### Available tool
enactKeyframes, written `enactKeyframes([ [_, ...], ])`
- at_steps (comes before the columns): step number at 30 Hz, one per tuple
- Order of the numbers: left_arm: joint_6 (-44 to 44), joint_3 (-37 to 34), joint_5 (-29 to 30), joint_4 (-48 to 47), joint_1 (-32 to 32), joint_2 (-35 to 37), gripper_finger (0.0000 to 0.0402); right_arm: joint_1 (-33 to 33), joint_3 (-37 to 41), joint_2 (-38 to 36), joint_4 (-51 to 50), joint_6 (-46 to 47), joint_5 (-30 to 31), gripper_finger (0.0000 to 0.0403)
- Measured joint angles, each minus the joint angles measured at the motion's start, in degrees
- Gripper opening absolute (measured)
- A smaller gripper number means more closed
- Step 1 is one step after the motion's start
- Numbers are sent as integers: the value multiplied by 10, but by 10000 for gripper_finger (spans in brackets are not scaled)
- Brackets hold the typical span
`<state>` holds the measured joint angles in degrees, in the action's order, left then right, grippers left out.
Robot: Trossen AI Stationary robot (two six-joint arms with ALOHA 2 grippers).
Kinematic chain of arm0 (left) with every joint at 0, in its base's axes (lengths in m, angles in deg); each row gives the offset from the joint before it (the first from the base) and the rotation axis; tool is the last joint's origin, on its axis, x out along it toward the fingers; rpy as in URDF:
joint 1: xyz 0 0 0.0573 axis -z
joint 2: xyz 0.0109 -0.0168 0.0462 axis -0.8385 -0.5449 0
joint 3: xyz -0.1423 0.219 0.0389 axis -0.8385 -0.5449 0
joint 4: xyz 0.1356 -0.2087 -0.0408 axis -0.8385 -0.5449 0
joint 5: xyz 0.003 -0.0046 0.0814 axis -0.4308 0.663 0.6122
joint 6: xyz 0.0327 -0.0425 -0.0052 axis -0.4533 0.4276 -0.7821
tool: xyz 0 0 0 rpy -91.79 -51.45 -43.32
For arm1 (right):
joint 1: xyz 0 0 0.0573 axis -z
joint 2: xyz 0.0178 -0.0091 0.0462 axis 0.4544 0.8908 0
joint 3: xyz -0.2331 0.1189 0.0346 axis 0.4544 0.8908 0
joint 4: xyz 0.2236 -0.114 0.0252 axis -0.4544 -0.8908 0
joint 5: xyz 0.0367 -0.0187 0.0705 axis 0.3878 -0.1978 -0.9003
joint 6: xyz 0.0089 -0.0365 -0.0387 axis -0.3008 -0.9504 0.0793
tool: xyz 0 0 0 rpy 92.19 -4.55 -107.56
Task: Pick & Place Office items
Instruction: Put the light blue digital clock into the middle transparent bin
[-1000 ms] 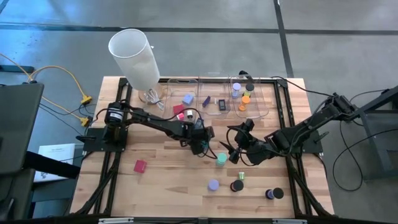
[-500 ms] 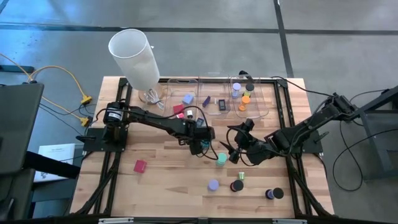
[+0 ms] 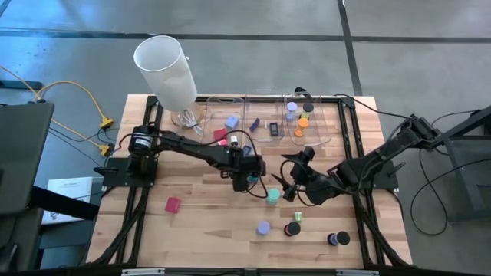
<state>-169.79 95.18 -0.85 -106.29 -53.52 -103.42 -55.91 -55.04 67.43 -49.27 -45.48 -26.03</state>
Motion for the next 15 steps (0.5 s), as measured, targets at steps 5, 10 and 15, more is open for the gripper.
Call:
enactKeyframes([
  [5, -9, 16, 2, -19, -4, -19, 226, -9, 0, 0, 5, -9, 40, 332],
  [10, -19, 42, 0, -35, -3, -31, 226, -11, 0, 0, 11, -21, 45, 332],
  [15, -40, 54, -1, -42, -3, -33, 226, -11, 0, 0, 11, -21, 45, 332],
])
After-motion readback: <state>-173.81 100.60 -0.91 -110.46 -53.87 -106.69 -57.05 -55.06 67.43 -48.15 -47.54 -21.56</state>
